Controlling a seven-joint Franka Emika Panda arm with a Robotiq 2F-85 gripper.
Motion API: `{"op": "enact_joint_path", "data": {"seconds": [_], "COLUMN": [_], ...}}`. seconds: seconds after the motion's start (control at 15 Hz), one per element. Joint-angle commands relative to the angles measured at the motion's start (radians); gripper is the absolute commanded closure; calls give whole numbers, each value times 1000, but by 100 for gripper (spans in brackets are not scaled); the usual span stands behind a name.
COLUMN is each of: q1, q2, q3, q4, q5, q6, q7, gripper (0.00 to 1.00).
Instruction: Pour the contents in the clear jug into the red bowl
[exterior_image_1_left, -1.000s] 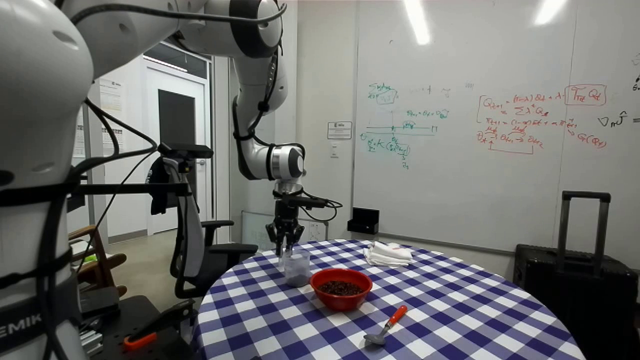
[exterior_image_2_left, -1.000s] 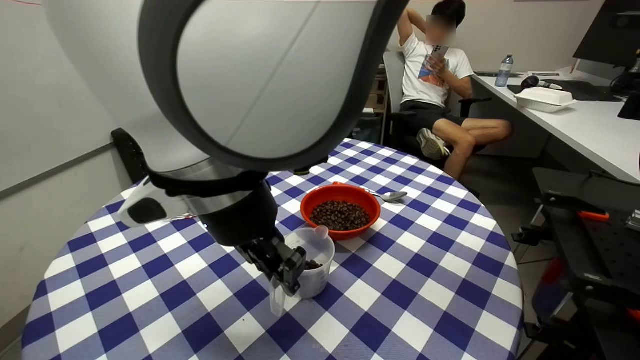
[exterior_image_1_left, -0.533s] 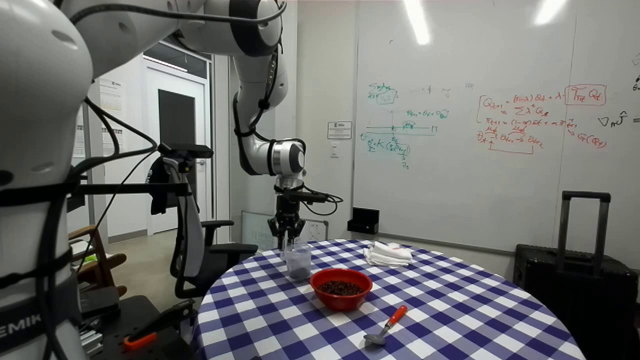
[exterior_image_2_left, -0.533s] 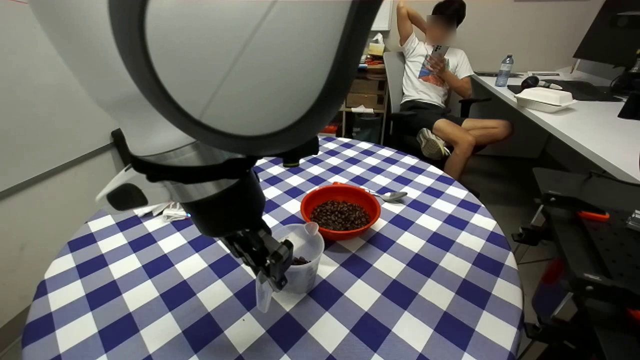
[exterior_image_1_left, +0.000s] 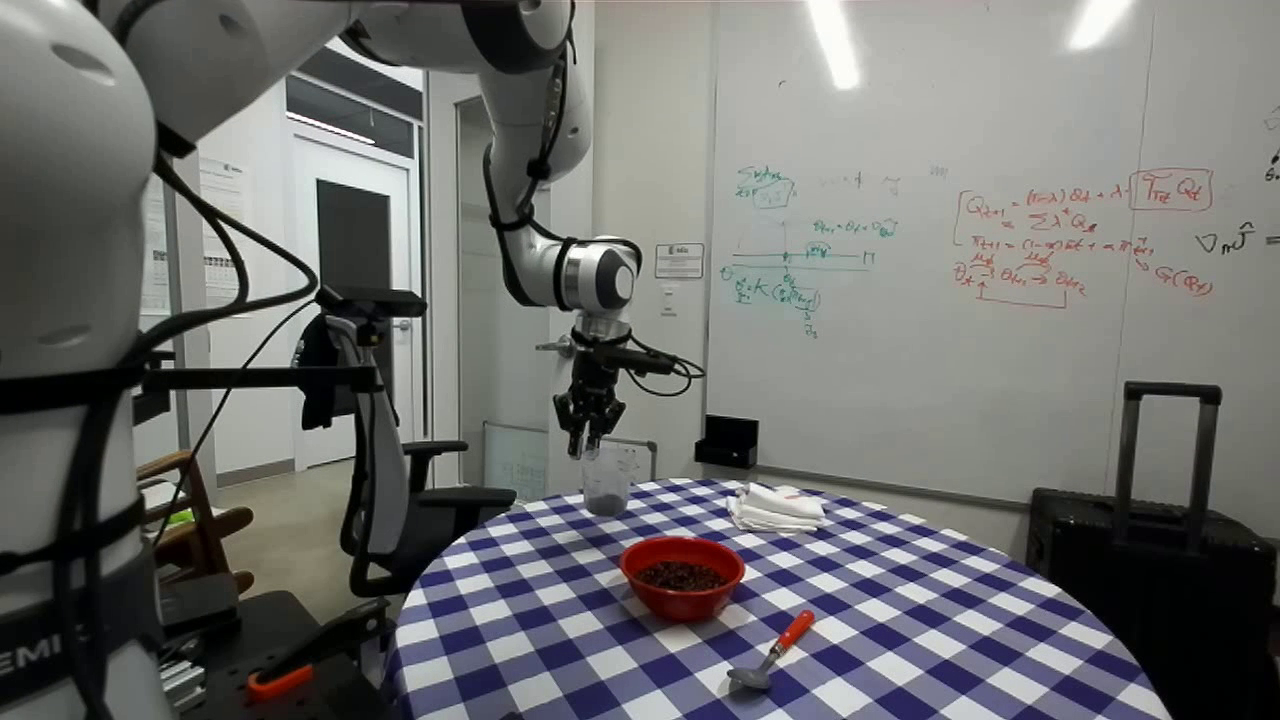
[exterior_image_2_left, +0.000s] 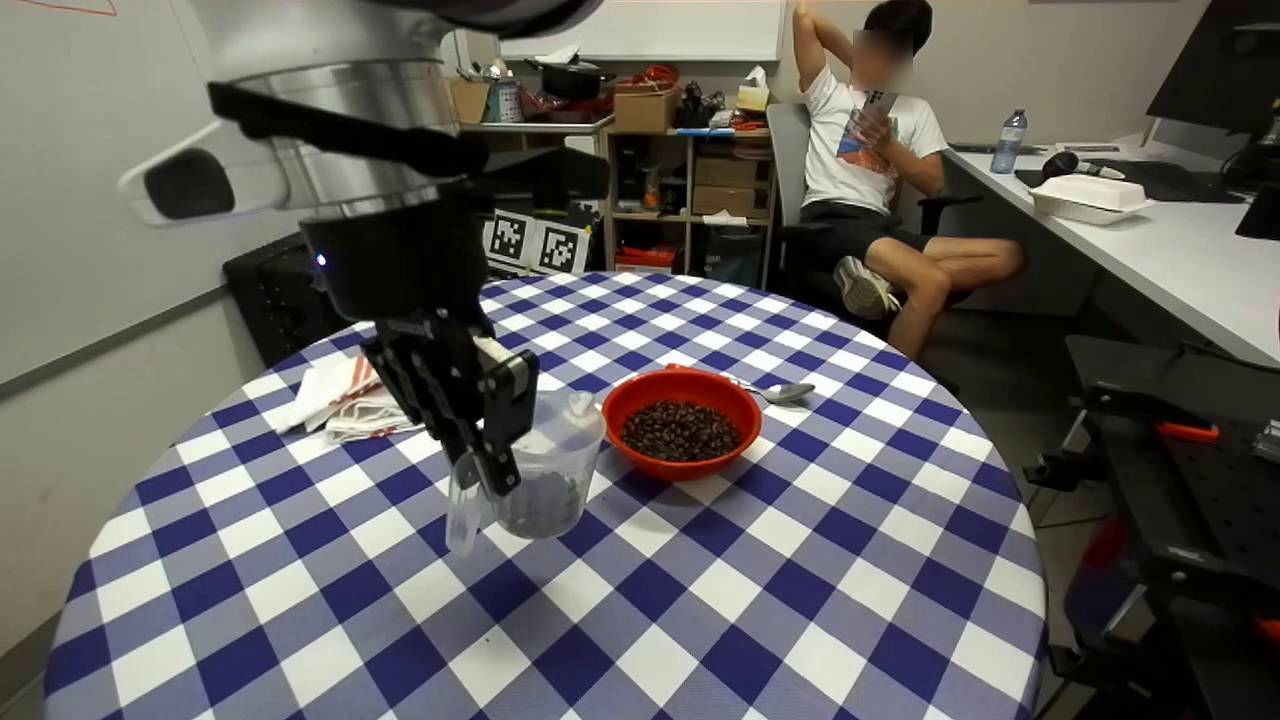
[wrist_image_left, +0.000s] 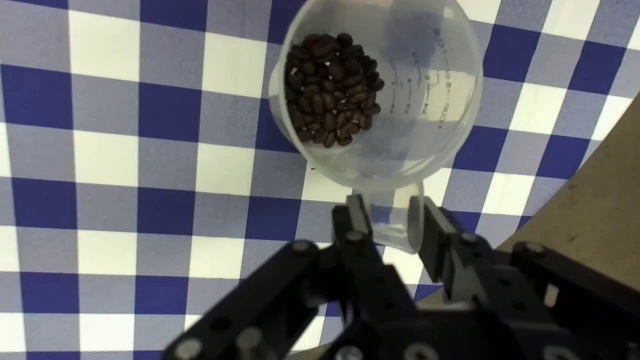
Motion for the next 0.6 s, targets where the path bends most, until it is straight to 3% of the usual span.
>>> {"op": "enact_joint_path", "data": {"seconds": [0.0, 0.53], "q1": [-51, -167], "q2": [-69, -187], "q3": [19, 12], "q4": [-38, -138], "q5": [93, 353], "q6": [-41, -49], "q7": [-75, -214], "gripper": [93, 93]}}
